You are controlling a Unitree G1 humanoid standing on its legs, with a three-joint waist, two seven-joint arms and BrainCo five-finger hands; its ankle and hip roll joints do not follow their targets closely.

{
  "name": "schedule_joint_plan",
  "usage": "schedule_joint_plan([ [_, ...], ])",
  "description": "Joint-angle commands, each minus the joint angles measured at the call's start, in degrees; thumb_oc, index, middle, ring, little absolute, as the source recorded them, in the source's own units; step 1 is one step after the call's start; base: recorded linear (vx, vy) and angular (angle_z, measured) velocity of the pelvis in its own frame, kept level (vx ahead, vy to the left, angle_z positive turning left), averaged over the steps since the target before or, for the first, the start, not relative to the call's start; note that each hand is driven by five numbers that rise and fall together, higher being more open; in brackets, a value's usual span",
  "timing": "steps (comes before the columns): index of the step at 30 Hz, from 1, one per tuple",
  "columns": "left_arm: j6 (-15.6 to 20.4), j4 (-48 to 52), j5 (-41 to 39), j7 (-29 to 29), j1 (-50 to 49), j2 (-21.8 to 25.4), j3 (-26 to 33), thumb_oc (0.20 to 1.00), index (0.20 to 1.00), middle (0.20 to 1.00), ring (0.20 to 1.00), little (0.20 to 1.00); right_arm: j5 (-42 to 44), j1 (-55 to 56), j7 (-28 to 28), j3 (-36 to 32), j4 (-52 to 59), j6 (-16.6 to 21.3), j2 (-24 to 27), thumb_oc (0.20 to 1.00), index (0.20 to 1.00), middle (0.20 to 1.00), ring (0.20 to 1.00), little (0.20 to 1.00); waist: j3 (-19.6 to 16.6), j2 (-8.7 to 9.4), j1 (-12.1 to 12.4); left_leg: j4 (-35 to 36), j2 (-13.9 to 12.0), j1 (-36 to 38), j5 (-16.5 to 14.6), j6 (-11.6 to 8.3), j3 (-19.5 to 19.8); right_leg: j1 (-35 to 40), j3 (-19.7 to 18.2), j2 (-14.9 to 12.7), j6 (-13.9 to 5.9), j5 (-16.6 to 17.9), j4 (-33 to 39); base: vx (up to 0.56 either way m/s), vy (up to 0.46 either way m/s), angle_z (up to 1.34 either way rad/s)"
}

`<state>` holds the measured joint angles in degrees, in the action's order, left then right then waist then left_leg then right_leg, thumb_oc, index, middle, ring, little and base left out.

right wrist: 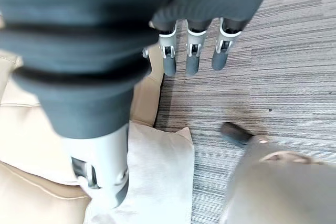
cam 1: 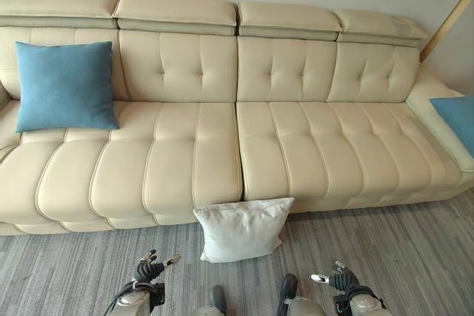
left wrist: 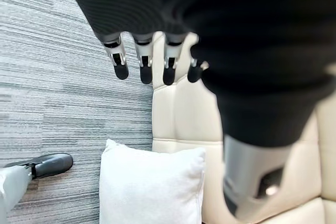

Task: Pick up all the scattered cushions and arrange them neatly on the sofa.

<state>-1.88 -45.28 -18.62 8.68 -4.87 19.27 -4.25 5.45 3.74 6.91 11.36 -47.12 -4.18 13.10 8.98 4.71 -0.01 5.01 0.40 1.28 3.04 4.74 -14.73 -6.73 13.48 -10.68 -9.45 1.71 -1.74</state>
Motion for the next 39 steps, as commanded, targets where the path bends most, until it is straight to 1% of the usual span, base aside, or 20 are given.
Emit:
schedule_joint_plan([
  [1, 2.0, 0.8, 1.1, 0.5, 1.8, 0.3, 0.3, 1.000, 1.000, 1.000, 1.000, 1.000, -0.4, -3.0, 1.2, 0.6, -0.8, 0.8, 2.7, 1.000, 1.000, 1.000, 1.000, 1.000, 1.7, -0.64, -0.4, 0.0, -3.9, 3.7, -4.0, -5.89, 1.9, 4.8, -0.2, 3.1, 1.43, -2.3, -0.2, 0.08, -0.078, 0.08],
  [7, 1.7, 1.2, 1.3, 0.6, 1.4, -0.6, -0.1, 1.000, 1.000, 1.000, 1.000, 1.000, 0.8, -2.8, 1.4, 0.3, -1.2, 1.5, 3.1, 1.000, 1.000, 1.000, 1.000, 1.000, 1.0, -1.16, -1.1, -1.5, -4.9, 5.0, -4.8, -6.94, 2.9, 8.6, -0.2, 4.7, 2.78, -3.4, 2.7, 0.10, -0.112, 0.05],
  [8, 1.7, 1.9, 1.1, 0.7, 1.5, -0.6, -0.2, 1.000, 1.000, 1.000, 1.000, 1.000, 1.1, -2.8, 1.3, 0.3, -1.1, 1.6, 3.2, 1.000, 1.000, 1.000, 1.000, 1.000, 1.5, -1.11, -1.1, -3.7, -5.1, 3.9, -5.2, -7.22, 3.2, 8.8, 0.0, 4.7, 3.13, -3.7, 2.8, -0.03, -0.127, 0.06],
  [9, 2.0, 3.7, -0.2, 1.1, 2.5, -0.6, -0.5, 1.000, 1.000, 1.000, 1.000, 1.000, 1.9, -3.9, 1.6, 0.4, -1.6, 1.9, 4.1, 1.000, 1.000, 1.000, 1.000, 1.000, 3.1, -0.67, -0.5, -13.2, -5.2, -1.4, -6.5, -8.52, 6.2, 9.1, 0.4, 4.4, 4.44, -4.4, 2.7, -0.05, -0.103, 0.12],
  [11, 2.2, 3.3, -0.7, 1.2, 2.9, -0.8, -0.7, 1.000, 1.000, 1.000, 1.000, 1.000, 2.1, -4.3, 1.8, 0.3, -1.8, 1.9, 4.3, 1.000, 1.000, 1.000, 1.000, 1.000, 3.3, -0.46, -0.3, -14.3, -5.3, -2.8, -6.2, -9.04, 7.6, 9.1, 0.5, 4.2, 4.65, -4.6, 2.8, -0.02, -0.016, 0.29],
  [12, 2.2, 3.6, -0.8, 1.3, 2.8, -0.9, -0.8, 1.000, 1.000, 1.000, 1.000, 1.000, 2.2, -4.4, 1.8, 0.2, -1.9, 1.9, 4.4, 1.000, 1.000, 1.000, 1.000, 1.000, 3.2, -0.49, -0.5, -13.9, -5.9, -3.2, -6.2, -9.16, 8.0, 9.3, 0.9, 4.1, 4.58, -4.8, 3.2, 0.03, 0.072, 0.18],
  [13, 1.9, 3.7, -0.7, 1.3, 2.6, -1.0, -0.8, 1.000, 1.000, 1.000, 1.000, 1.000, 2.0, -4.4, 1.7, 0.2, -2.0, 1.7, 4.6, 1.000, 1.000, 1.000, 1.000, 1.000, 2.9, -0.56, -0.6, -12.1, -7.6, -2.9, -5.2, -9.35, 7.3, 9.7, 1.4, 3.9, 4.33, -4.9, 3.5, 0.05, 0.111, 0.10],
  [14, 1.8, 3.8, -0.4, 1.4, 2.4, -0.9, -0.6, 1.000, 1.000, 1.000, 1.000, 1.000, 2.0, -4.4, 1.8, 0.0, -1.9, 1.6, 4.8, 1.000, 1.000, 1.000, 1.000, 1.000, 2.8, -0.53, -0.3, -10.4, -9.1, -3.0, -3.9, -9.61, 7.1, 9.8, 1.5, 3.7, 4.08, -5.0, 3.5, 0.08, 0.196, 0.22],
  [15, 1.9, 3.4, -0.7, 1.8, 2.1, -0.9, -0.5, 1.000, 1.000, 1.000, 1.000, 1.000, 1.9, -4.4, 2.0, 0.0, -1.4, 1.6, 5.2, 1.000, 1.000, 1.000, 1.000, 1.000, 2.9, -0.49, 0.3, -8.2, -11.4, -4.3, -1.4, -10.22, 8.9, 9.7, 1.2, 3.3, 3.75, -5.6, 3.2, 0.06, 0.148, 0.35],
  [17, 2.1, 3.3, -0.9, 1.8, 1.9, -0.8, -0.4, 1.000, 1.000, 1.000, 1.000, 1.000, 1.6, -4.2, 1.6, 0.0, -1.1, 1.7, 5.3, 1.000, 1.000, 1.000, 1.000, 1.000, 2.5, -0.99, 0.3, -5.2, -12.0, -3.5, -0.7, -10.58, 10.0, 9.6, 1.2, 3.4, 3.64, -6.4, 2.7, 0.10, 0.181, 0.24],
  [18, 2.1, 2.6, -0.6, 1.6, 1.6, -1.0, -0.5, 1.000, 1.000, 1.000, 1.000, 1.000, 0.9, -3.6, 1.1, -0.5, -1.0, 1.6, 5.4, 1.000, 1.000, 1.000, 1.000, 1.000, 1.8, -1.90, 0.1, -1.9, -12.3, -2.3, 0.3, -11.16, 9.6, 9.8, 1.6, 3.3, 3.46, -7.2, 1.7, 0.14, 0.281, -0.09],
  [20, 2.0, 0.1, 0.2, 1.1, 2.2, -0.6, -0.8, 1.000, 1.000, 1.000, 1.000, 1.000, 0.4, -4.4, 1.1, 0.1, -1.7, 1.4, 5.0, 1.000, 1.000, 1.000, 1.000, 1.000, 1.6, -1.83, 0.2, -0.9, -10.6, -1.4, -0.1, -10.81, 9.6, 9.0, 1.1, 2.0, 3.16, -6.6, 0.1, 0.12, 0.288, -0.19],
  [22, 2.0, -2.2, 0.7, 1.0, 2.9, -0.1, -0.9, 1.000, 1.000, 1.000, 1.000, 1.000, 0.0, -5.1, 1.1, 1.5, -2.2, 1.2, 4.3, 1.000, 1.000, 1.000, 1.000, 1.000, 1.9, -1.13, 0.9, -1.0, -9.7, -0.8, -1.0, -10.25, 8.6, 8.8, 0.6, 1.2, 2.52, -5.8, 0.6, 0.10, 0.185, 0.03],
  [29, 1.8, -7.0, 3.8, -1.2, 6.2, 0.5, -4.3, 1.000, 1.000, 1.000, 1.000, 1.000, -2.5, -8.4, 1.6, 4.2, -4.6, 0.6, 4.5, 1.000, 1.000, 1.000, 1.000, 1.000, 3.7, -0.34, 0.9, -1.3, -8.9, -1.0, -2.2, -9.48, 6.7, 6.9, -0.5, 0.6, 1.55, -4.5, 1.5, 0.01, 0.052, -0.04],
  [31, 1.9, -10.1, 4.3, -0.1, 9.3, 0.6, -5.4, 1.000, 1.000, 1.000, 1.000, 1.000, -1.9, -11.2, 2.8, 4.5, -6.5, 0.5, 4.7, 1.000, 1.000, 1.000, 1.000, 1.000, 5.9, -0.24, 0.7, -3.0, -9.1, -3.7, -2.3, -9.37, 6.9, 4.4, -1.0, 0.3, 1.57, -4.1, 0.8, -0.12, -0.014, -0.22],
  [32, 2.0, -10.2, 4.2, -0.1, 9.5, 0.6, -5.4, 1.000, 1.000, 1.000, 1.000, 1.000, -1.9, -11.3, 2.8, 4.5, -6.5, 0.6, 4.7, 1.000, 1.000, 1.000, 1.000, 1.000, 5.8, -0.23, 0.7, -3.2, -9.1, -3.9, -2.4, -9.37, 7.0, 4.2, -1.0, 0.3, 1.57, -4.2, 0.7, -0.21, -0.044, -0.20],
  [33, 2.2, -13.1, 3.5, 2.1, 13.3, 0.7, -6.1, 1.000, 1.000, 1.000, 1.000, 1.000, -0.2, -14.6, 4.4, 4.5, -7.9, 0.7, 4.9, 1.000, 1.000, 1.000, 1.000, 1.000, 8.6, -0.18, 0.6, -6.3, -9.5, -8.7, -2.4, -9.43, 7.7, 0.1, -1.3, -0.2, 1.77, -3.8, -1.0, -0.22, -0.037, -0.10],
  [35, 3.1, -15.7, 2.0, 4.1, 16.7, 1.1, -6.4, 1.000, 1.000, 1.000, 1.000, 1.000, 1.8, -17.8, 5.8, 4.6, -9.5, 0.9, 5.3, 1.000, 1.000, 1.000, 1.000, 1.000, 10.0, -0.34, 0.6, -9.7, -9.6, -14.2, -2.7, -9.50, 8.5, -4.8, -1.5, -0.6, 2.34, -3.5, -3.3, -0.24, -0.046, 0.00],
  [36, 3.6, -17.5, 0.6, 5.9, 20.4, 1.8, -6.8, 1.000, 1.000, 1.000, 1.000, 1.000, 3.4, -22.0, 8.1, 4.7, -11.0, 1.4, 6.1, 1.000, 1.000, 1.000, 1.000, 1.000, 11.9, -0.73, 0.8, -12.9, -9.8, -19.2, -4.1, -9.97, 9.3, -9.2, -1.6, -0.9, 2.38, -4.6, -6.1, -0.15, -0.040, 0.03],
  [39, 4.4, -20.3, -0.6, 7.7, 26.7, 4.5, -7.5, 1.000, 1.000, 1.000, 1.000, 1.000, 6.3, -29.0, 10.2, 4.7, -14.0, 2.1, 7.8, 1.000, 1.000, 1.000, 1.000, 1.000, 14.2, -1.15, 0.9, -16.8, -9.4, -26.9, -4.3, -9.88, 10.4, -16.9, -2.0, -1.4, 2.74, -4.9, -10.6, -0.12, -0.016, 0.00],
])
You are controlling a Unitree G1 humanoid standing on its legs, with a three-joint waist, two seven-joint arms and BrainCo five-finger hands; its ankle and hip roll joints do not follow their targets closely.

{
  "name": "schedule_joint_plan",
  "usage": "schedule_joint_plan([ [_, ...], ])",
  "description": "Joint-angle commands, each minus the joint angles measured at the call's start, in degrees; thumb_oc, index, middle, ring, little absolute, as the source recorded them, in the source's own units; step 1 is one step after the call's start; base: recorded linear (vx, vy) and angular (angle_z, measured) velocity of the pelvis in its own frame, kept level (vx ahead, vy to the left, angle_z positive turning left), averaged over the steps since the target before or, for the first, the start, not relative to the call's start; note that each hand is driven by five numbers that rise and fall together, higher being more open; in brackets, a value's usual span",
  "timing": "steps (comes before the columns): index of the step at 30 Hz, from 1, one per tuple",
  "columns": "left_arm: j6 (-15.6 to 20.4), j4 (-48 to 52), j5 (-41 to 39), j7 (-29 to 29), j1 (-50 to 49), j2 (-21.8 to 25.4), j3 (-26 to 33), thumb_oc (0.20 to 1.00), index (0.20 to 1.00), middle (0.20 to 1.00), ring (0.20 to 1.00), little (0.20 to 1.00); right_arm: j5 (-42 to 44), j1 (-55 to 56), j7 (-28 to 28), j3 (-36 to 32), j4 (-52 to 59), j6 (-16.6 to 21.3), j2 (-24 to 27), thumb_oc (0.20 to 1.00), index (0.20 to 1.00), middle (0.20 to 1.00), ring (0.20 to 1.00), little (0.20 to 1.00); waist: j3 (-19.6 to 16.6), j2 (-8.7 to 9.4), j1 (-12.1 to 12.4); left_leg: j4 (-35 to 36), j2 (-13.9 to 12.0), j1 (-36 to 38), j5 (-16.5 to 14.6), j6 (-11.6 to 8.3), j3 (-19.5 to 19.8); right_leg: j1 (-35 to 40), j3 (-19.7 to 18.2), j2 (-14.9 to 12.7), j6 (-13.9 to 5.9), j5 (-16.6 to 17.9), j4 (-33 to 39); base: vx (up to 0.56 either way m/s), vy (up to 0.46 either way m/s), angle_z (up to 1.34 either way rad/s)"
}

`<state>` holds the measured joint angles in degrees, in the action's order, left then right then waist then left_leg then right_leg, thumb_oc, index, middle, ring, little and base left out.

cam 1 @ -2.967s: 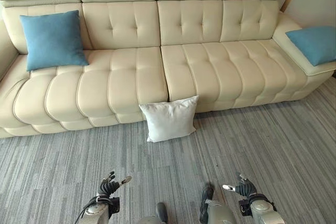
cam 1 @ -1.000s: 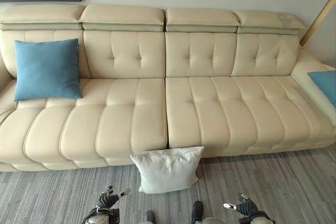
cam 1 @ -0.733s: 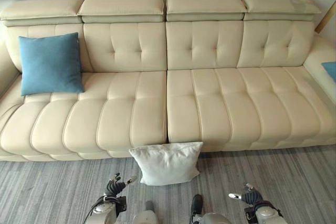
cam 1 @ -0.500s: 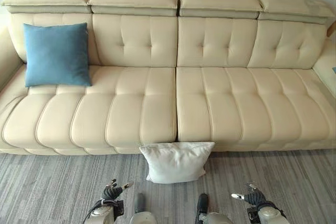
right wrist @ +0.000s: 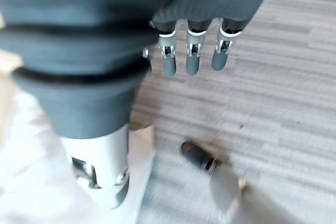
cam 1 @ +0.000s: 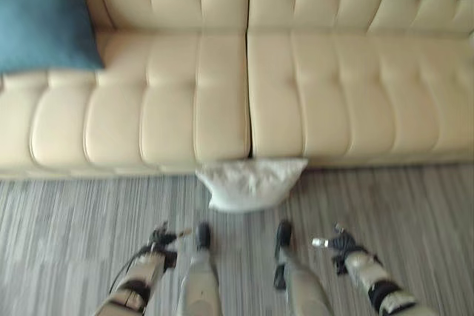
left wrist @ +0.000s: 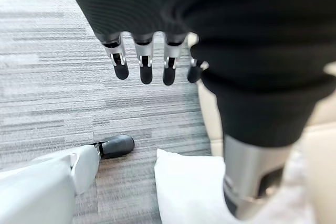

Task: Pick up all the scattered cushions and arrange them neatly on the sofa.

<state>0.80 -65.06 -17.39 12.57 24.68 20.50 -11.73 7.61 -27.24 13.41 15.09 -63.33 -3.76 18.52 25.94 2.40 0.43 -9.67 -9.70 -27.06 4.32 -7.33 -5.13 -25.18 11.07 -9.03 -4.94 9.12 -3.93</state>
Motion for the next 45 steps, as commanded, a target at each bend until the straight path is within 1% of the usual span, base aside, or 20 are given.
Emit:
schedule_joint_plan([
  [1, 2.0, -1.0, -1.8, 4.5, -0.8, 4.7, -0.1, 1.000, 1.000, 1.000, 1.000, 1.000, 4.9, -0.1, 4.5, 0.9, 1.3, 2.1, 3.1, 1.000, 1.000, 1.000, 1.000, 1.000, -1.9, 1.01, 0.4, -3.8, 0.5, -1.4, -5.7, 2.18, 1.1, -1.2, 0.4, -3.3, -1.74, -12.5, -10.0, -0.11, -0.013, -0.04],
  [4, 2.7, -1.7, -1.9, 6.9, 6.0, 9.1, -0.5, 1.000, 1.000, 1.000, 1.000, 1.000, 7.6, -6.9, 7.3, 0.5, -0.1, 3.8, 5.1, 1.000, 1.000, 1.000, 1.000, 1.000, 0.2, 0.60, 0.2, -8.0, 0.2, -10.5, -6.0, 2.02, 2.1, -9.6, 0.3, -4.0, -1.70, -12.9, -14.1, -0.10, -0.010, -0.03],
  [5, 2.7, -1.7, -1.9, 6.9, 6.0, 9.1, -0.5, 1.000, 1.000, 1.000, 1.000, 1.000, 7.6, -6.9, 7.3, 0.5, -0.1, 3.8, 5.1, 1.000, 1.000, 1.000, 1.000, 1.000, 0.2, 0.60, 0.2, -8.0, 0.2, -10.5, -6.0, 2.02, 2.1, -9.6, 0.3, -4.0, -1.70, -12.9, -14.1, -0.09, 0.005, 0.09],
  [6, 3.1, -2.0, -1.9, 8.7, 10.2, 11.3, -0.5, 1.000, 1.000, 1.000, 1.000, 1.000, 8.8, -11.0, 9.4, 0.3, 0.3, 5.1, 6.0, 1.000, 1.000, 1.000, 1.000, 1.000, 1.6, 0.54, -0.1, -11.0, -0.2, -16.7, -6.3, 1.96, 2.7, -15.5, 0.1, -4.4, -1.69, -13.1, -16.8, -0.08, -0.003, 0.11],
  [11, 4.9, 1.7, -1.2, 12.0, 16.1, 13.8, -1.7, 1.000, 1.000, 1.000, 1.000, 1.000, 8.0, -16.1, 13.6, 0.8, 6.7, 7.9, 7.2, 1.000, 1.000, 1.000, 1.000, 1.000, 2.1, 0.93, -0.7, -15.8, -0.4, -28.5, -7.5, 2.40, 4.6, -27.5, -0.7, -5.2, -1.73, -13.8, -22.5, -0.02, 0.000, 0.12],
  [14, 6.3, 8.7, -1.1, 14.1, 18.6, 13.2, -3.0, 1.000, 1.000, 1.000, 1.000, 1.000, 7.4, -19.7, 16.2, 1.0, 13.5, 9.6, 8.7, 1.000, 1.000, 1.000, 1.000, 1.000, 2.0, 0.82, -1.0, -18.7, -0.1, -34.5, -8.3, 2.62, 5.5, -33.7, -1.3, -5.6, -1.76, -14.5, -25.7, 0.03, 0.012, 0.07],
  [16, 6.3, 8.7, -1.1, 14.1, 18.6, 13.2, -3.0, 1.000, 1.000, 1.000, 1.000, 1.000, 7.4, -19.7, 16.2, 1.0, 13.5, 9.6, 8.7, 1.000, 1.000, 1.000, 1.000, 1.000, 2.0, 0.81, -1.0, -18.8, -0.1, -34.6, -8.4, 2.62, 5.5, -33.8, -1.3, -5.6, -1.76, -14.5, -25.7, 0.01, 0.007, 0.07],
  [19, 8.9, 18.8, -1.8, 15.3, 26.0, 10.2, -7.9, 1.000, 1.000, 1.000, 1.000, 1.000, 7.6, -26.1, 17.6, 3.1, 22.6, 12.6, 8.5, 1.000, 1.000, 1.000, 1.000, 1.000, 1.8, 0.66, -1.4, -23.8, 1.0, -42.2, -9.6, 2.88, 6.6, -41.8, -1.8, -5.7, -1.89, -15.8, -31.3, 0.05, 0.015, 0.14],
  [21, 10.6, 27.6, -0.1, 16.2, 30.6, 7.6, -11.5, 1.000, 1.000, 1.000, 1.000, 1.000, 8.2, -29.5, 17.3, 4.2, 27.7, 15.5, 6.6, 1.000, 1.000, 1.000, 1.000, 1.000, 0.8, 0.29, -1.3, -28.1, 2.3, -47.8, -10.6, 3.38, 7.5, -47.9, -2.7, -6.0, -1.69, -17.2, -36.7, 0.07, -0.012, 0.13],
  [25, 12.8, 39.3, 1.1, 17.0, 30.5, 5.6, -11.9, 1.000, 1.000, 1.000, 1.000, 1.000, 9.4, -28.4, 15.9, 3.4, 35.2, 19.3, 4.0, 1.000, 1.000, 1.000, 1.000, 1.000, -0.7, 0.06, -1.3, -32.2, 3.3, -52.2, -11.6, 3.95, 8.1, -52.6, -3.6, -5.8, -1.03, -18.4, -41.0, 0.04, 0.019, 0.03],
  [26, 12.7, 39.6, 1.1, 17.0, 30.2, 5.6, -11.9, 1.000, 1.000, 1.000, 1.000, 1.000, 9.3, -28.1, 15.9, 3.4, 35.4, 19.2, 4.0, 0.827, 0.827, 0.827, 0.827, 0.827, -1.0, 0.08, -1.3, -32.5, 3.3, -52.6, -11.8, 3.95, 8.1, -53.1, -3.7, -5.8, -1.04, -18.5, -41.3, 0.03, 0.016, -0.02],
  [27, 13.7, 44.2, 1.4, 17.3, 29.3, 4.5, -11.4, 0.555, 0.555, 0.555, 0.555, 0.555, 9.6, -27.0, 14.8, 3.2, 39.1, 21.0, 2.4, 0.429, 0.429, 0.429, 0.429, 0.429, -1.4, -0.03, -1.2, -34.7, 3.8, -54.1, -12.2, 4.13, 8.3, -54.8, -4.4, -5.5, -0.83, -18.7, -43.2, 0.04, 0.022, -0.01],
  [28, 13.8, 46.3, 1.3, 17.0, 28.1, 3.9, -11.1, 0.263, 0.263, 0.263, 0.263, 0.263, 9.7, -25.6, 14.1, 2.9, 40.7, 21.2, 1.9, 0.200, 0.200, 0.200, 0.200, 0.200, -2.1, -0.09, -1.3, -36.3, 4.0, -55.3, -12.7, 4.33, 8.5, -56.1, -4.8, -5.5, -0.70, -18.9, -44.7, 0.04, 0.022, 0.01],
  [29, 14.1, 48.0, 0.9, 16.8, 27.3, 3.4, -10.8, 0.200, 0.200, 0.200, 0.200, 0.200, 10.0, -24.8, 13.2, 2.9, 42.2, 21.7, 1.3, 0.200, 0.200, 0.200, 0.200, 0.200, -2.6, -0.13, -1.3, -37.7, 4.3, -56.3, -13.0, 4.47, 8.7, -57.1, -5.3, -5.4, -0.47, -19.0, -45.7, 0.04, 0.017, 0.04],
  [34, 15.0, 52.6, -7.4, 13.5, 22.2, -2.7, -9.9, 0.200, 0.200, 0.200, 0.200, 0.200, 10.8, -19.9, 10.4, 2.5, 46.8, 22.4, -1.8, 0.200, 0.200, 0.200, 0.200, 0.200, -4.3, 0.05, -2.0, -41.0, 4.9, -58.9, -13.4, 4.73, 9.1, -59.6, -7.0, -5.1, 0.43, -18.7, -48.1, 0.00, 0.000, 0.01],
  [36, 15.0, 52.6, -7.4, 13.5, 22.2, -2.7, -9.9, 0.200, 0.200, 0.200, 0.200, 0.200, 10.8, -19.8, 10.4, 2.5, 46.8, 22.4, -1.8, 0.200, 0.200, 0.200, 0.200, 0.200, -4.4, 0.05, -1.9, -41.0, 4.9, -59.0, -13.4, 4.73, 9.1, -59.7, -7.0, -5.1, 0.43, -18.7, -48.1, -0.01, 0.005, -0.02],
  [37, 14.7, 53.2, -9.3, 13.0, 20.9, -5.5, -10.1, 0.200, 0.200, 0.200, 0.200, 0.200, 11.9, -18.3, 9.6, 2.2, 48.1, 22.8, -3.1, 0.200, 0.200, 0.200, 0.200, 0.200, -5.1, 0.13, -2.1, -40.9, 5.0, -58.9, -13.2, 4.77, 9.2, -59.5, -7.1, -5.1, 0.45, -18.4, -48.2, 0.00, 0.000, 0.00],
  [38, 14.8, 52.9, -10.0, 12.8, 20.8, -6.2, -10.3, 0.200, 0.200, 0.200, 0.200, 0.200, 12.6, -18.0, 9.3, 2.2, 47.9, 23.2, -3.6, 0.200, 0.200, 0.200, 0.200, 0.200, -5.6, 0.08, -2.1, -40.4, 5.0, -58.6, -13.1, 4.76, 9.4, -59.2, -7.1, -5.1, 0.35, -18.2, -47.8, -0.03, 0.011, 0.00],
  [40, 14.6, 53.0, -10.6, 12.6, 20.2, -6.8, -10.6, 0.200, 0.200, 0.200, 0.200, 0.200, 13.5, -17.4, 9.4, 2.1, 48.4, 23.4, -4.1, 0.200, 0.200, 0.200, 0.200, 0.200, -6.2, 0.03, -2.3, -38.7, 4.9, -57.7, -12.7, 4.76, 9.3, -58.1, -7.0, -5.1, 0.10, -17.8, -46.4, -0.04, -0.010, 0.03],
  [45, 15.1, 54.7, -11.2, 12.1, 19.9, -7.7, -10.5, 0.200, 0.200, 0.200, 0.200, 0.200, 14.6, -16.6, 8.8, 2.0, 50.5, 24.2, -4.8, 0.200, 0.200, 0.200, 0.200, 0.200, -8.1, -0.04, -2.6, -27.3, 4.4, -50.7, -10.2, 4.32, 8.2, -50.5, -5.6, -4.6, -0.38, -17.0, -37.2, -0.08, -0.023, 0.05],
])
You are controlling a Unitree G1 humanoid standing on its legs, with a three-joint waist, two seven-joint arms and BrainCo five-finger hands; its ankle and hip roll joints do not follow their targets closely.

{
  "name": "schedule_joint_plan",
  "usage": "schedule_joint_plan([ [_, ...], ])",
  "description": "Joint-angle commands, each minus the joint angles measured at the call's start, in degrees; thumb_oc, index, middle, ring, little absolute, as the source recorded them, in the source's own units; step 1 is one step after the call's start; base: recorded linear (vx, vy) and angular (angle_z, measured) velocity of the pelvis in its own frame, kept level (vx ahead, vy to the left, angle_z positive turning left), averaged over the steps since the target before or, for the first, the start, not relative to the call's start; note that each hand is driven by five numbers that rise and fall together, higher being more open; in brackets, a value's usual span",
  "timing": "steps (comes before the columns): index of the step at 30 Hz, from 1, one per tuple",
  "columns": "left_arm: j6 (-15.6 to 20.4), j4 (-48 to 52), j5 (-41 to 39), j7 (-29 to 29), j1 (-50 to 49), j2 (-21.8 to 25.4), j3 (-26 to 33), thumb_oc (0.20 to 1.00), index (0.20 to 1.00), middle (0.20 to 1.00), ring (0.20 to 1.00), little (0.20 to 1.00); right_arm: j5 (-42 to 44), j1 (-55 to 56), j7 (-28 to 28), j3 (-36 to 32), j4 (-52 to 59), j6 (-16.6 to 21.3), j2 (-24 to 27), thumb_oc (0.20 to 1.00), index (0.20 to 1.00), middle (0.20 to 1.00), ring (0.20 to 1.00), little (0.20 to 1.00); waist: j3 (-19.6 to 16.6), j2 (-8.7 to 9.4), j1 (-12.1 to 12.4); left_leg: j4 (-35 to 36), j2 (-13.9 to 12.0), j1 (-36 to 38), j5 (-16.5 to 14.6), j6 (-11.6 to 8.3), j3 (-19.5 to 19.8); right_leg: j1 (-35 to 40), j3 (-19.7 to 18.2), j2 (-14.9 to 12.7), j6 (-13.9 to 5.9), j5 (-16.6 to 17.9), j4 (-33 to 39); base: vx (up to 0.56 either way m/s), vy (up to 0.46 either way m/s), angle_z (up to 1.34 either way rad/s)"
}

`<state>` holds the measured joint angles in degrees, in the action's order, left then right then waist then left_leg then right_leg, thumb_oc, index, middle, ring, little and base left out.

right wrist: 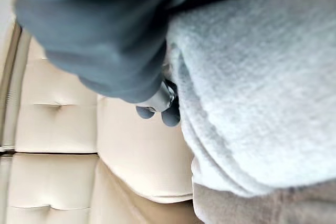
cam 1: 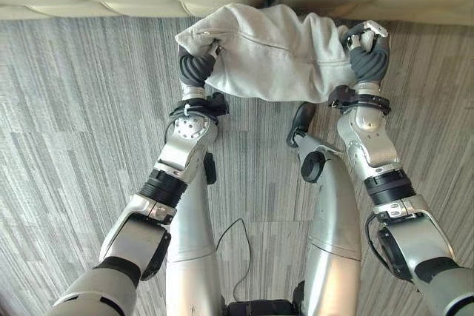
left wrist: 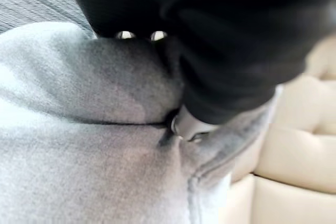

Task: Pick up all the scattered cushions and arrange them neatly on the sofa.

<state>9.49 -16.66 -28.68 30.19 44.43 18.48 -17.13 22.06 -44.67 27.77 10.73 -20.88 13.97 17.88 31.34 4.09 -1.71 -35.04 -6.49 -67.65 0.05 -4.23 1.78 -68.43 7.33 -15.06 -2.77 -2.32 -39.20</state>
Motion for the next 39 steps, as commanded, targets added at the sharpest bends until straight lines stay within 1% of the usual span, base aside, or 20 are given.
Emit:
schedule_joint_plan([
  [1, 6.3, 6.8, 0.4, -5.5, -0.1, -5.6, -4.9, 0.200, 0.200, 0.200, 0.200, 0.200, 0.3, 1.3, -5.7, 6.1, 8.6, 6.5, -4.2, 0.200, 0.200, 0.200, 0.200, 0.200, -13.8, -1.75, -0.5, -0.3, 1.3, -8.6, -5.5, 1.19, 1.1, -5.8, -1.6, 1.5, -2.61, -5.3, -0.5, -0.09, -0.018, 0.05],
  [5, 6.3, 11.1, 1.9, -5.8, -2.6, -4.9, -4.0, 0.200, 0.200, 0.200, 0.200, 0.200, 1.6, 5.4, -6.8, 6.4, 12.8, 7.0, -5.1, 0.200, 0.200, 0.200, 0.200, 0.200, -14.8, -1.85, -0.5, 6.3, 1.3, -0.9, -3.8, 0.79, 1.2, 1.0, -0.8, 1.8, -3.20, -4.6, 4.3, -0.06, 0.001, 0.10],
  [10, 6.0, 15.2, 5.1, -6.1, -8.3, -3.7, -3.2, 0.200, 0.200, 0.200, 0.200, 0.200, 1.5, 12.2, -8.8, 6.6, 18.5, 6.5, -4.9, 0.200, 0.200, 0.200, 0.200, 0.200, -16.5, -1.54, -0.5, 15.2, 1.3, 12.4, -2.2, 0.18, 1.1, 12.6, 0.5, 1.5, -4.16, -2.9, 11.9, -0.02, 0.006, 0.01],
  [11, 5.9, 16.0, 5.5, -6.2, -9.7, -3.5, -3.0, 0.200, 0.200, 0.200, 0.200, 0.200, 1.1, 14.0, -8.9, 6.3, 19.6, 6.3, -4.7, 0.200, 0.200, 0.200, 0.200, 0.200, -16.7, -1.41, -0.5, 17.4, 1.5, 15.2, -0.1, 0.27, 0.9, 15.2, 1.2, 1.2, -3.91, -0.8, 14.2, -0.03, 0.027, 0.04],
  [14, 5.9, 17.9, 6.0, -6.5, -13.8, -3.1, -2.5, 0.200, 0.200, 0.200, 0.200, 0.200, 0.4, 18.0, -9.5, 6.2, 21.5, 5.4, -4.5, 0.200, 0.200, 0.200, 0.200, 0.200, -17.7, -1.20, -0.5, 22.7, 1.5, 25.1, 0.8, -0.16, 0.4, 24.8, 2.5, 1.0, -4.43, 0.3, 19.5, 0.06, 0.028, 0.05],
  [16, 6.0, 18.4, 5.8, -7.0, -16.9, -2.9, -2.8, 0.200, 0.200, 0.200, 0.200, 0.200, -0.2, 21.1, -10.0, 6.2, 22.4, 4.1, -4.0, 0.200, 0.200, 0.200, 0.200, 0.200, -17.7, -1.08, -0.5, 25.6, 1.3, 32.1, 1.2, -0.12, 0.1, 32.3, 3.2, 1.0, -4.58, 0.9, 23.1, 0.10, 0.027, 0.05],
  [17, 6.0, 18.4, 5.8, -7.0, -16.9, -2.9, -2.8, 0.200, 0.200, 0.200, 0.200, 0.200, -0.2, 21.1, -10.0, 6.2, 22.4, 4.1, -4.0, 0.200, 0.200, 0.200, 0.200, 0.200, -17.6, -1.09, -0.5, 25.6, 1.3, 32.2, 1.2, -0.12, 0.1, 32.4, 3.2, 1.0, -4.58, 0.9, 23.1, 0.11, 0.034, 0.05],
  [18, 5.8, 18.7, 5.7, -7.1, -18.2, -2.8, -2.5, 0.200, 0.200, 0.200, 0.200, 0.200, 0.0, 22.7, -10.3, 6.4, 22.2, 3.6, -4.1, 0.200, 0.200, 0.200, 0.200, 0.200, -18.1, -0.98, -0.5, 26.9, 1.3, 35.2, 1.3, -0.18, -0.1, 35.3, 3.4, 1.0, -4.80, 1.1, 24.4, 0.17, 0.059, 0.02],
  [19, 5.6, 18.7, 5.4, -6.7, -20.6, -3.0, -2.4, 0.200, 0.200, 0.200, 0.200, 0.200, 0.5, 25.6, -10.1, 6.5, 22.0, 2.0, -4.7, 0.200, 0.200, 0.200, 0.200, 0.200, -18.2, -0.88, -0.4, 29.3, 1.1, 41.4, 1.5, -0.11, -0.6, 41.7, 4.0, 1.2, -5.19, 1.7, 27.3, 0.23, 0.080, -0.02],
  [20, 5.4, 19.0, 5.3, -6.4, -22.0, -3.2, -2.3, 0.200, 0.200, 0.200, 0.200, 0.200, 1.5, 27.0, -10.2, 6.5, 21.8, 1.6, -5.3, 0.200, 0.200, 0.200, 0.200, 0.200, -18.5, -0.65, -0.4, 30.2, 1.0, 44.2, 1.5, -0.10, -0.8, 44.9, 4.1, 1.4, -5.40, 1.9, 28.6, 0.24, 0.090, -0.04],
  [21, 5.2, 18.9, 4.9, -6.4, -23.3, -3.3, -2.3, 0.200, 0.200, 0.200, 0.200, 0.200, 2.2, 28.3, -10.2, 6.6, 21.9, 0.9, -5.5, 0.200, 0.200, 0.200, 0.200, 0.200, -19.0, -0.59, -0.5, 31.0, 1.0, 46.7, 1.4, -0.04, -1.1, 47.6, 4.1, 1.4, -5.58, 2.3, 29.9, 0.13, 0.049, -0.03],
  [22, 5.2, 18.9, 4.9, -6.4, -23.3, -3.3, -2.3, 0.200, 0.200, 0.200, 0.200, 0.200, 2.2, 28.3, -10.2, 6.6, 21.9, 0.9, -5.5, 0.200, 0.200, 0.200, 0.200, 0.200, -19.0, -0.59, -0.5, 31.0, 1.0, 46.7, 1.4, -0.04, -1.1, 47.6, 4.1, 1.4, -5.58, 2.3, 29.9, 0.14, 0.061, 0.01],
  [25, 4.9, 19.7, 4.2, -6.0, -28.1, -3.1, -1.9, 0.200, 0.200, 0.200, 0.200, 0.200, 2.5, 31.1, -10.4, 6.8, 23.6, -0.7, -6.0, 0.200, 0.200, 0.200, 0.200, 0.200, -21.9, -0.18, -0.6, 33.2, 1.2, 55.2, 0.3, 0.35, -2.4, 56.9, 3.9, 2.0, -6.62, 3.7, 34.8, 0.23, 0.118, -0.07],
  [30, 4.1, 19.9, 4.0, -5.6, -31.0, -3.2, -2.0, 0.200, 0.200, 0.200, 0.200, 0.200, 2.1, 33.4, -9.8, 7.0, 24.3, -2.3, -5.7, 0.200, 0.200, 0.200, 0.200, 0.200, -23.8, 0.30, -0.3, 33.9, 2.2, 61.2, -1.9, 1.52, -3.7, 62.4, 2.9, 1.8, -7.39, 4.2, 36.4, 0.16, 0.125, -0.18],
  [32, 3.3, 20.1, 4.5, -5.4, -31.9, -3.0, -3.1, 0.200, 0.200, 0.200, 0.200, 0.200, 2.3, 35.5, -9.5, 7.0, 25.2, -2.7, -6.0, 0.200, 0.200, 0.200, 0.200, 0.200, -25.1, 0.88, -0.3, 34.5, 2.9, 64.1, -3.1, 2.24, -4.4, 64.6, 2.4, 1.3, -8.18, 4.2, 36.0, 0.16, 0.170, -0.23],
  [34, 2.9, 19.7, 4.7, -5.4, -32.3, -3.0, -3.6, 0.200, 0.200, 0.200, 0.200, 0.200, 1.8, 36.5, -9.3, 6.6, 25.7, -2.7, -6.1, 0.200, 0.200, 0.200, 0.200, 0.200, -24.9, 1.05, -0.7, 34.6, 3.3, 65.4, -4.0, 3.12, -4.6, 63.3, 1.4, 0.8, -8.55, 5.1, 32.0, 0.09, 0.137, -0.08],
  [35, 2.9, 19.7, 4.7, -5.4, -32.3, -3.0, -3.6, 0.200, 0.200, 0.200, 0.200, 0.200, 1.8, 36.5, -9.3, 6.6, 25.7, -2.7, -6.1, 0.200, 0.200, 0.200, 0.200, 0.200, -25.0, 1.11, -0.6, 34.6, 3.4, 65.4, -4.0, 3.15, -4.7, 63.2, 1.2, 0.7, -8.59, 5.0, 31.8, 0.00, 0.076, -0.08],
  [36, 2.6, 19.6, 4.9, -5.0, -32.1, -2.7, -3.6, 0.200, 0.200, 0.200, 0.200, 0.200, 1.0, 36.3, -8.9, 6.7, 25.9, -2.8, -6.1, 0.200, 0.200, 0.200, 0.200, 0.200, -24.4, 1.27, -0.8, 34.5, 3.4, 65.9, -4.2, 3.73, -5.4, 61.8, 0.4, 0.7, -9.05, 6.9, 27.5, 0.00, 0.105, -0.07],
  [37, 2.3, 19.1, 5.4, -4.4, -31.7, -2.5, -3.7, 0.200, 0.200, 0.200, 0.200, 0.200, 0.3, 36.2, -8.3, 7.0, 25.5, -2.9, -6.3, 0.200, 0.200, 0.200, 0.200, 0.200, -23.8, 0.97, -0.8, 34.4, 3.0, 66.7, -4.5, 4.42, -6.4, 60.0, 0.3, 1.5, -9.17, 7.4, 22.3, 0.02, 0.128, -0.15],
  [39, 2.4, 19.0, 5.4, -4.2, -31.5, -2.7, -3.6, 0.200, 0.200, 0.200, 0.200, 0.200, -0.2, 35.8, -7.9, 7.1, 25.5, -3.2, -6.1, 0.200, 0.200, 0.200, 0.200, 0.200, -23.1, 0.48, -1.0, 35.4, 2.7, 68.8, -4.7, 4.58, -7.3, 55.8, 0.9, 3.3, -8.29, 5.6, 20.1, 0.08, 0.092, -0.35],
])
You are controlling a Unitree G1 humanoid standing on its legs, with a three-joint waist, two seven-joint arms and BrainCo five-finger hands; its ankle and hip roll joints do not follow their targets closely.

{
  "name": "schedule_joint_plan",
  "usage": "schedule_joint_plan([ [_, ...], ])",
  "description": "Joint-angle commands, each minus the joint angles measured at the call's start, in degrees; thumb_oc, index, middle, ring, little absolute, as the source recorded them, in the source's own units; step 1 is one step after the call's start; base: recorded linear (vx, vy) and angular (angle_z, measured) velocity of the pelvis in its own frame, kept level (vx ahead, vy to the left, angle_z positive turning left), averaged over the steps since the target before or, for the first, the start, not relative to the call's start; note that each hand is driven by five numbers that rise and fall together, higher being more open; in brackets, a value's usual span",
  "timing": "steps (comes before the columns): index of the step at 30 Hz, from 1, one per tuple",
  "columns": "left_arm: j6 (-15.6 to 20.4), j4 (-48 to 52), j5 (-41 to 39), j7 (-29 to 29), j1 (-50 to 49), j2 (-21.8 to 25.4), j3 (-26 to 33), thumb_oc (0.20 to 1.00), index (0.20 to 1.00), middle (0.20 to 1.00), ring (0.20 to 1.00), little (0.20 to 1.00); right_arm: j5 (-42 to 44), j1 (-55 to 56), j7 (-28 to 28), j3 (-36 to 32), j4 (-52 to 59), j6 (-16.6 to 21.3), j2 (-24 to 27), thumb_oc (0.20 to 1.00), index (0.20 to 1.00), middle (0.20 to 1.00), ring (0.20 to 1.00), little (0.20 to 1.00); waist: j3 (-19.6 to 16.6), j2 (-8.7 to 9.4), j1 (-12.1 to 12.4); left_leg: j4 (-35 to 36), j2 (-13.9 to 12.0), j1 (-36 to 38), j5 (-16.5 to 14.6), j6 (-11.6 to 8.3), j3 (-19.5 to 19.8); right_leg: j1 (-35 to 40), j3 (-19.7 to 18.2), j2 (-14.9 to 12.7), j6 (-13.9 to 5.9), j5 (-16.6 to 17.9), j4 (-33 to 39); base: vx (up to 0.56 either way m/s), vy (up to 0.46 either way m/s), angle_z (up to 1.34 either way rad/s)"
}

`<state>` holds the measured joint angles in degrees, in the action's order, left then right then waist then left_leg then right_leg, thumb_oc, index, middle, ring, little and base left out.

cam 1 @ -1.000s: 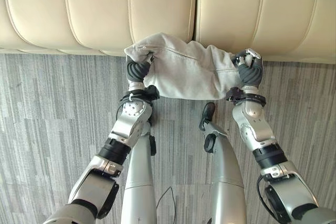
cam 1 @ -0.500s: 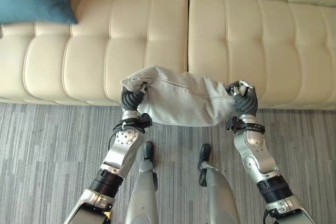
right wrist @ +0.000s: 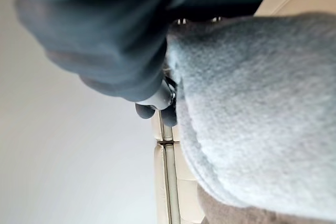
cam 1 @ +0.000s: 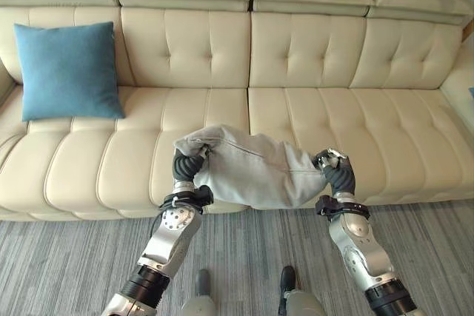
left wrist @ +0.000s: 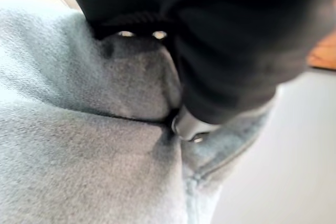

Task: Pick up all the scattered cushions and arrange them neatly on the sofa.

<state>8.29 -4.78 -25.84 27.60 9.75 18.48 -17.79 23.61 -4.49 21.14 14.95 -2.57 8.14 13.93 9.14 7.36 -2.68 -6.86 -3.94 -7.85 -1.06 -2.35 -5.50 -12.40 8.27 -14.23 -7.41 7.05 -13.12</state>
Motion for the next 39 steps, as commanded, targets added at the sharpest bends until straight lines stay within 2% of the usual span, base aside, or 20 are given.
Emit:
schedule_joint_plan([
  [1, 3.5, 7.3, 2.7, -1.6, 3.3, -2.7, -2.3, 0.200, 0.200, 0.200, 0.200, 0.200, -2.0, -5.1, -1.1, 3.0, 7.0, 2.7, -1.9, 0.200, 0.200, 0.200, 0.200, 0.200, -0.6, -2.84, 0.3, 7.9, 0.2, 9.9, -3.9, 2.49, -0.9, -1.6, 1.6, 2.6, -3.31, -4.4, -4.2, 0.12, 0.029, -0.43],
  [4, 3.2, 8.1, 3.4, -2.3, 2.4, -2.8, -1.1, 0.200, 0.200, 0.200, 0.200, 0.200, -3.2, -6.3, -1.3, 2.8, 6.8, 1.9, -1.2, 0.200, 0.200, 0.200, 0.200, 0.200, -0.3, -2.31, 0.4, 8.8, 1.0, 12.2, -4.9, 1.97, -1.7, -3.9, 7.6, 3.7, -2.97, -3.6, 4.2, 0.16, -0.043, -0.46],
  [6, 3.3, 8.2, 3.6, -2.7, 1.9, -3.0, -0.5, 0.200, 0.200, 0.200, 0.200, 0.200, -4.3, -5.6, -1.4, 2.1, 7.2, 1.5, -0.7, 0.200, 0.200, 0.200, 0.200, 0.200, 0.2, -2.13, 0.0, 8.8, 1.1, 13.4, -5.7, 1.64, -1.3, -4.7, 8.5, 4.6, -3.39, -2.8, 7.6, 0.23, -0.114, -0.02],
  [8, 3.7, 8.0, 3.8, -3.3, 1.5, -3.2, 0.1, 0.200, 0.200, 0.200, 0.200, 0.200, -4.3, -4.5, -1.3, 1.3, 7.1, 1.8, -0.5, 0.200, 0.200, 0.200, 0.200, 0.200, -0.1, -1.62, -0.2, 8.7, 1.3, 14.5, -6.9, 1.03, -0.6, -2.7, 7.2, 5.5, -2.99, -3.0, 10.0, 0.28, -0.165, 0.37],
  [10, 3.8, 8.0, 3.5, -3.8, 0.4, -3.6, 0.4, 0.200, 0.200, 0.200, 0.200, 0.200, -4.2, -3.9, -1.8, 1.2, 6.6, 2.1, -0.1, 0.200, 0.200, 0.200, 0.200, 0.200, -1.4, -1.37, -0.5, 7.9, 0.9, 14.9, -8.0, 0.27, -0.8, -1.1, 7.0, 6.4, -1.71, -3.1, 10.5, 0.29, -0.172, 0.50],
  [12, 3.6, 8.7, 3.7, -4.3, -1.1, -3.6, 1.4, 0.200, 0.200, 0.200, 0.200, 0.200, -4.0, -2.9, -2.5, 0.9, 6.9, 2.2, 0.4, 0.200, 0.200, 0.200, 0.200, 0.200, -2.2, -1.89, -1.0, 5.6, -0.6, 15.1, -9.2, -0.67, -0.6, 0.8, 6.9, 7.6, -0.60, -4.1, 10.8, 0.31, -0.179, 0.21],
  [14, 3.5, 8.5, 3.3, -4.6, -1.9, -3.7, 2.1, 0.200, 0.200, 0.200, 0.200, 0.200, -3.3, -2.3, -3.1, 1.1, 6.9, 2.2, 0.8, 0.200, 0.200, 0.200, 0.200, 0.200, -2.4, -2.36, -1.2, -0.7, -1.5, 13.5, -8.0, -2.06, -0.3, 2.7, 6.9, 8.6, 0.79, -5.1, 11.4, 0.23, -0.191, 0.00],
  [17, 3.5, 8.1, 3.6, -4.5, -1.4, -3.5, 3.0, 0.200, 0.200, 0.200, 0.200, 0.200, -2.9, -2.6, -3.6, 1.0, 6.3, 2.3, 2.0, 0.200, 0.200, 0.200, 0.200, 0.200, -1.3, -2.31, -0.5, -15.2, -2.0, 6.7, -3.3, -3.83, 1.3, 5.6, 7.1, 9.1, 3.10, -6.6, 12.6, 0.16, -0.173, -0.17],
  [18, 3.6, 8.1, 3.8, -4.4, -1.3, -3.5, 3.5, 0.200, 0.200, 0.200, 0.200, 0.200, -2.9, -2.7, -3.5, 0.8, 6.2, 2.2, 2.1, 0.200, 0.200, 0.200, 0.200, 0.200, -1.3, -1.94, -0.4, -17.5, -1.7, 4.9, -1.8, -3.86, 1.4, 6.2, 7.2, 8.9, 3.58, -7.1, 13.0, 0.13, -0.135, -0.16],
  [20, 3.7, 8.2, 4.1, -4.2, -0.7, -3.4, 4.2, 0.200, 0.200, 0.200, 0.200, 0.200, -2.7, -3.2, -3.6, 0.7, 5.9, 2.3, 2.3, 0.200, 0.200, 0.200, 0.200, 0.200, -0.9, -1.63, -0.2, -19.5, -2.3, 1.5, -2.1, -3.35, 0.6, 7.7, 7.5, 8.5, 3.88, -8.1, 13.7, 0.13, -0.078, 0.10],
  [23, 3.3, 8.2, 4.6, -4.3, -0.5, -3.4, 4.4, 0.200, 0.200, 0.200, 0.200, 0.200, -2.9, -3.4, -3.6, 0.6, 5.7, 2.0, 2.6, 0.200, 0.200, 0.200, 0.200, 0.200, -0.7, -1.23, 0.5, -13.5, -1.6, -1.0, -5.6, -1.78, -0.2, 9.5, 6.9, 7.9, 3.08, -8.7, 14.6, 0.18, -0.006, 0.03],
  [24, 3.2, 8.5, 4.8, -4.3, -0.6, -3.5, 4.3, 0.200, 0.200, 0.200, 0.200, 0.200, -3.3, -3.4, -3.8, 0.5, 5.6, 1.8, 2.7, 0.200, 0.200, 0.200, 0.200, 0.200, -0.7, -1.78, 0.9, -8.5, -1.7, -1.6, -4.5, -1.83, 0.1, 10.4, 6.7, 8.3, 2.70, -9.1, 15.0, 0.14, 0.029, 0.18],
  [25, 3.2, 8.5, 4.8, -4.3, -0.6, -3.5, 4.3, 0.200, 0.200, 0.200, 0.200, 0.200, -3.3, -3.4, -3.8, 0.5, 5.6, 1.8, 2.7, 0.200, 0.200, 0.200, 0.200, 0.200, -0.8, -1.63, 0.8, -8.0, -1.5, -1.6, -4.1, -1.77, 0.1, 10.3, 6.7, 8.1, 2.67, -9.0, 15.0, 0.19, 0.089, 0.36],
  [26, 2.9, 8.6, 4.7, -4.3, -0.7, -3.7, 4.0, 0.200, 0.200, 0.200, 0.200, 0.200, -3.4, -3.4, -3.7, 0.6, 5.3, 1.7, 2.8, 0.200, 0.200, 0.200, 0.200, 0.200, -1.0, -2.75, 1.2, -0.1, -1.9, -1.5, 0.2, -2.35, 0.9, 10.8, 6.3, 8.9, 2.60, -9.7, 14.9, 0.16, 0.096, 0.25],
  [27, 2.9, 8.6, 4.5, -4.3, -0.6, -3.7, 3.9, 0.200, 0.200, 0.200, 0.200, 0.200, -3.4, -3.5, -3.5, 0.5, 5.1, 1.7, 2.9, 0.200, 0.200, 0.200, 0.200, 0.200, -0.9, -3.26, 1.6, 2.1, -2.2, -2.6, 2.7, -2.61, 1.0, 11.6, 6.3, 9.4, 2.65, -10.2, 14.9, 0.22, 0.120, 0.18],
  [29, 2.9, 8.5, 4.5, -4.0, 0.0, -3.9, 3.5, 0.200, 0.200, 0.200, 0.200, 0.200, -3.3, -3.7, -2.6, 0.2, 4.6, 1.9, 2.7, 0.200, 0.200, 0.200, 0.200, 0.200, -0.4, -3.71, 2.2, 6.4, -2.3, -4.9, 5.6, -3.07, 0.7, 13.4, 6.1, 9.9, 2.97, -11.6, 15.0, 0.17, 0.084, -0.02],
  [32, 2.8, 7.9, 4.4, -4.1, 0.5, -3.9, 2.7, 0.200, 0.200, 0.200, 0.200, 0.200, -4.0, -3.4, -2.7, 0.1, 4.7, 1.7, 2.3, 0.200, 0.200, 0.200, 0.200, 0.200, -0.9, -4.19, 2.1, 10.4, -3.3, -3.8, 7.4, -3.28, -1.9, 14.6, 5.5, 10.7, 2.74, -12.9, 14.4, 0.19, 0.123, -0.09],
  [34, 2.6, 7.7, 4.9, -4.4, 0.1, -3.8, 1.9, 0.200, 0.200, 0.200, 0.200, 0.200, -5.0, -2.6, -2.8, 0.0, 4.8, 1.5, 2.1, 0.200, 0.200, 0.200, 0.200, 0.200, -2.3, -4.42, 1.8, 11.1, -3.1, -2.0, 8.2, -3.17, -1.9, 15.6, 5.2, 10.4, 2.31, -13.2, 14.2, 0.24, 0.164, -0.28],
  [38, 2.2, 7.5, 5.7, -4.9, -0.5, -2.9, 1.6, 0.200, 0.200, 0.200, 0.200, 0.200, -8.1, -0.8, -2.0, -1.5, 4.2, 0.6, 1.7, 0.200, 0.200, 0.200, 0.200, 0.200, -3.9, -3.36, 1.5, 11.5, -1.7, 1.3, 6.5, -1.72, -3.1, 16.1, 4.1, 8.6, 0.98, -13.4, 12.8, 0.15, 0.165, -0.19],
  [39, 2.1, 7.8, 5.9, -4.8, -0.8, -2.8, 1.5, 0.200, 0.200, 0.200, 0.200, 0.200, -10.2, 0.2, -1.3, -2.5, 4.2, 0.3, 1.5, 0.260, 0.260, 0.260, 0.260, 0.260, -4.0, -3.24, 1.3, 11.6, -1.2, 2.1, 6.0, -1.13, -3.4, 15.7, 3.8, 8.0, 0.50, -13.5, 11.2, 0.09, 0.179, 0.00],
])
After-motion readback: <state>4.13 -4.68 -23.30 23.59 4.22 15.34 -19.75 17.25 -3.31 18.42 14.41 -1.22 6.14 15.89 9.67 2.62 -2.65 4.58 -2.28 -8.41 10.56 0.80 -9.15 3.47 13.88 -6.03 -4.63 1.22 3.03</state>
